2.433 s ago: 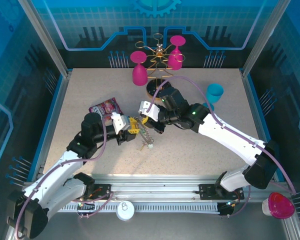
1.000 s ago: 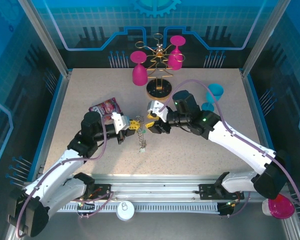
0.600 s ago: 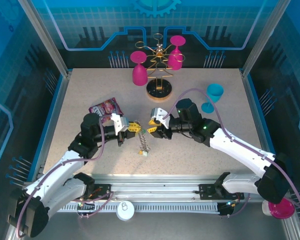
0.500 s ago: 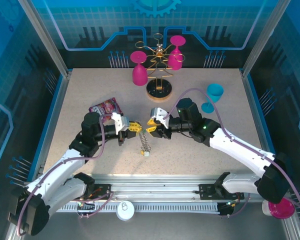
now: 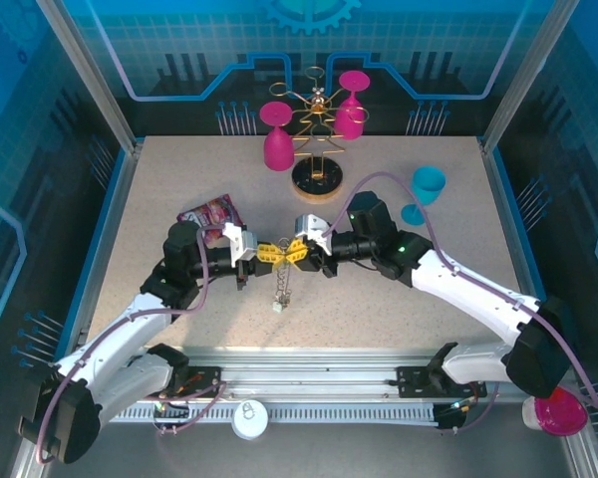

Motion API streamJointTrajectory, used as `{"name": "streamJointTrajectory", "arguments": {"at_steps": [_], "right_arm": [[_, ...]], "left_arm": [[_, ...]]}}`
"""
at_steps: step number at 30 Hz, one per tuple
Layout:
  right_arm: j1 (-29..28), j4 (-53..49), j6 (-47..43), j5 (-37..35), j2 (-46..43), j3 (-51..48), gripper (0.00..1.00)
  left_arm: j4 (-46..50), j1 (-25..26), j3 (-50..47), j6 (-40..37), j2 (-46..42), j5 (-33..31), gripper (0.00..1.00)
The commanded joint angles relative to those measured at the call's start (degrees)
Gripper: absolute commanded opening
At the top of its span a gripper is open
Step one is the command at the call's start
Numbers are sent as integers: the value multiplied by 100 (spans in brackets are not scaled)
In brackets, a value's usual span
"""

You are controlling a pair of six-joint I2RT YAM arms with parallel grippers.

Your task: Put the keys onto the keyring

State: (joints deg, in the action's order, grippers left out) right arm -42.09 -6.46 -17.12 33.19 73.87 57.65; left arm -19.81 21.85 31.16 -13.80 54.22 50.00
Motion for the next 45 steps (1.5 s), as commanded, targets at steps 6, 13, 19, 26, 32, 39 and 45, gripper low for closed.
{"name": "streamJointTrajectory", "arguments": {"at_steps": [6, 13, 19, 26, 32, 39, 45], "right_arm": [[-58, -96, -108, 306, 189, 445, 0], [-140, -1828, -447, -557, 494, 1331, 0], [-391, -2763, -971, -1018, 823, 1962, 0], [-502, -3484, -1215, -1051, 1147, 2683, 0], [-314, -2800, -734, -781, 790, 2316, 14], [243, -968, -221, 33, 15, 756, 26], [195, -661, -247, 414, 46, 487, 24]], "left_arm": [[-364, 21, 172, 176, 30, 10, 3], [865, 20, 368, -470, -131, -723, 17], [1555, 19, 629, -901, -56, -743, 16], [2375, 20, 927, -1438, 32, -763, 4], [1819, 17, 695, -1235, -165, -594, 0], [-61, 21, 76, -65, -344, -290, 0], [-346, 21, 48, 217, -261, -28, 0]]}}
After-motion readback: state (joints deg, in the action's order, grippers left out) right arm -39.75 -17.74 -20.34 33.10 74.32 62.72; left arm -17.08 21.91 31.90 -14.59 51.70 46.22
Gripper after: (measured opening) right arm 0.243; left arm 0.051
